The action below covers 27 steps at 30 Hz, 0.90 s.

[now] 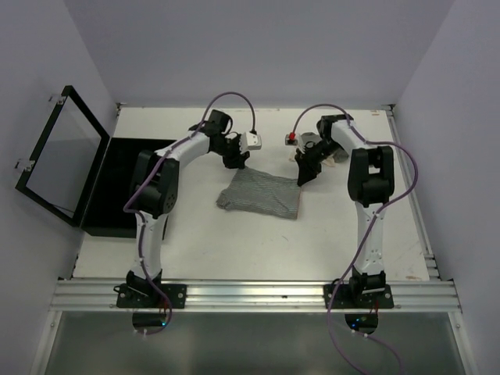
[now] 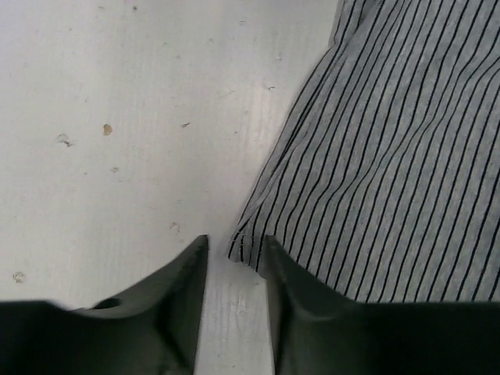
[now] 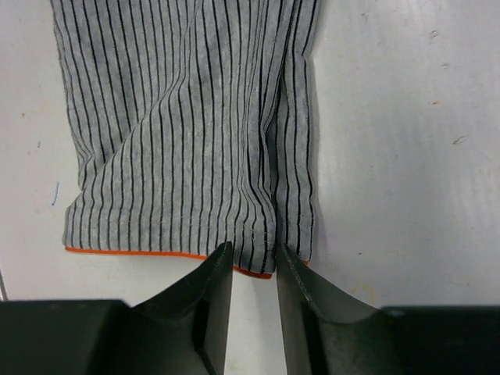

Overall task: Roll the underwear
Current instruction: Fold the underwear

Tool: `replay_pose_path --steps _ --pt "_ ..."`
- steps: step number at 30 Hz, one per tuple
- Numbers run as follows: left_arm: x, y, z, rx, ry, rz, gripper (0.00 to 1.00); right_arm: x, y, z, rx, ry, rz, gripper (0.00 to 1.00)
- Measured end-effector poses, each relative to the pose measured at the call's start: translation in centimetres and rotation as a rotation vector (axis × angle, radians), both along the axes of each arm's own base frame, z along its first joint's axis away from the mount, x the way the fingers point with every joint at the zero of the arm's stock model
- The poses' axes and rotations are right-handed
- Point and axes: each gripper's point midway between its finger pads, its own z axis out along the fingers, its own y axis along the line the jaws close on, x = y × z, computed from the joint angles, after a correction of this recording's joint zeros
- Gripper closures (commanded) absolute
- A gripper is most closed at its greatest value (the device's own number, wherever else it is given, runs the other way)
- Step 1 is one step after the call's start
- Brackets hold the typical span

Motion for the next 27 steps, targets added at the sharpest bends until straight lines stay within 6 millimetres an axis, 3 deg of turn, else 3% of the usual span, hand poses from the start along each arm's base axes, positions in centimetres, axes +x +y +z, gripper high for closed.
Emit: replay_pose_path --steps 1,3,5,7,10,14,16,18,22,27 --pt "0.3 0.1 0.1 -0.002 -0.015 0.017 0.44 0.3 0.0 0.0 -0.004 -0.004 -0.011 0.62" --pt "0.0 0.7 0.2 0.002 -0.016 0.054 0.41 0.6 0.0 -0.2 -0.021 0.001 -0.044 0.54" --pt "-1.0 1.6 0.7 0.01 -0.013 0.091 0.41 1.0 -0.1 -0.2 -0.038 -0.002 -0.08 0.48" --pt "-2.3 2.8 1.9 0.016 -0.026 0.129 0.41 1.3 -0.1 0.3 -0.046 -0.004 -0.131 0.48" --pt "-4.2 4.3 5.0 0.009 -0.074 0.184 0.43 1.1 0.0 3.0 -0.042 -0.026 -0.23 0.48" --pt "-6.7 4.7 9.3 -0.031 -0.136 0.229 0.46 -0.6 0.9 8.2 -0.008 -0.072 -0.335 0.59" --pt "-8.0 4.1 9.8 -0.046 -0.135 0.225 0.48 -2.1 2.0 9.9 0.012 -0.083 -0.34 0.67" --pt "-9.8 3.0 9.0 -0.042 -0.104 0.212 0.5 -4.1 3.9 10.5 0.02 -0.065 -0.317 0.71" --pt "-13.0 1.0 6.1 -0.023 0.012 0.194 0.53 -7.9 7.4 7.6 -0.001 0.027 -0.257 0.75" --pt "-13.2 0.9 2.1 0.024 0.134 0.248 0.58 -9.4 6.8 1.8 -0.097 0.155 -0.3 0.75"
